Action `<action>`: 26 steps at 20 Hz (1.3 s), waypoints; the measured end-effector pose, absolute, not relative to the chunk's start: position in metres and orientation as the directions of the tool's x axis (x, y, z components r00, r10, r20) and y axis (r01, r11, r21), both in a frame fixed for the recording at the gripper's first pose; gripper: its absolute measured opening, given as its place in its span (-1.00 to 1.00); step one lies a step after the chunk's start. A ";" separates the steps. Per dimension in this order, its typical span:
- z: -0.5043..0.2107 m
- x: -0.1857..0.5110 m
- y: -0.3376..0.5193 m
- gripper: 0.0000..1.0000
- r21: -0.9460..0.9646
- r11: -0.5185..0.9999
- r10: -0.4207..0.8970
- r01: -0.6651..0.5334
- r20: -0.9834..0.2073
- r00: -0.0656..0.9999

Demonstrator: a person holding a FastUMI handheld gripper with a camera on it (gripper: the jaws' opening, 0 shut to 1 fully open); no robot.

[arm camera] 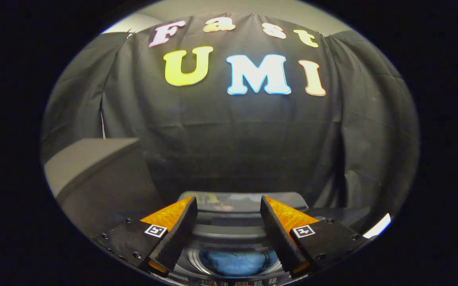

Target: Put the clothes into the washing machine and then close the washing machine lid.

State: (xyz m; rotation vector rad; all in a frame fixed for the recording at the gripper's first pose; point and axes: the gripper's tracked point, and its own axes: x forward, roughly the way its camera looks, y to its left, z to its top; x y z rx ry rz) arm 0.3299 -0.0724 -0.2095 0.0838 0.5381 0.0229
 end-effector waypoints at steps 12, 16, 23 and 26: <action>-0.167 0.186 -0.037 0.97 0.101 0.995 0.054 -0.013 -0.419 0.906; -0.111 0.122 -0.020 0.97 0.142 0.990 0.024 0.022 -0.315 0.949; -0.062 0.017 -0.015 0.97 0.133 0.991 0.016 0.015 -0.235 0.972; -0.052 -0.010 -0.022 0.97 0.127 0.992 0.024 0.003 -0.209 0.978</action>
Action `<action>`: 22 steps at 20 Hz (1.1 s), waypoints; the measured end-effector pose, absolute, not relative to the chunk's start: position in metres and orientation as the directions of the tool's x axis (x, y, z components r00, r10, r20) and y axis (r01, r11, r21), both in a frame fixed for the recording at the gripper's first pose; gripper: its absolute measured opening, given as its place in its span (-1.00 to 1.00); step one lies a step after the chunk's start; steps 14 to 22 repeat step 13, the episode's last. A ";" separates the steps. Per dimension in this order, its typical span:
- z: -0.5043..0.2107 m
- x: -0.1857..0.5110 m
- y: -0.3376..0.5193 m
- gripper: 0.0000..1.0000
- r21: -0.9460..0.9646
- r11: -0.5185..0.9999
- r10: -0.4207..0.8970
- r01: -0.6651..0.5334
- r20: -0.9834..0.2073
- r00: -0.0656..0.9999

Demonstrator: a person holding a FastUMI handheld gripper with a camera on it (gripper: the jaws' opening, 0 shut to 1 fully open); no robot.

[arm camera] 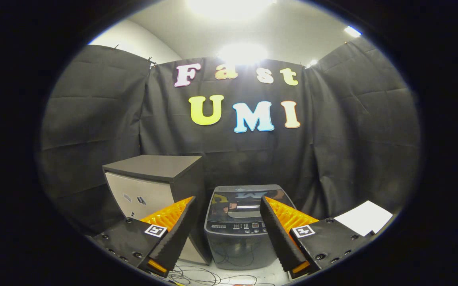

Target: Put the clothes into the washing machine and then close the washing machine lid.

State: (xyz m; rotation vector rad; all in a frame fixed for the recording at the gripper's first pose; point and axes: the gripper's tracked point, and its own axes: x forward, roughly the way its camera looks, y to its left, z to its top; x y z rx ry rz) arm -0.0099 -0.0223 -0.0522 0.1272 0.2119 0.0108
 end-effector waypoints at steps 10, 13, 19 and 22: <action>-0.055 -0.065 -0.039 0.97 0.106 0.991 0.101 -0.081 -0.203 0.974; -0.048 -0.070 -0.040 0.97 0.108 0.989 0.117 -0.099 -0.181 0.976; -0.048 -0.070 -0.040 0.97 0.108 0.989 0.117 -0.099 -0.181 0.976; -0.048 -0.070 -0.040 0.97 0.108 0.989 0.117 -0.099 -0.181 0.976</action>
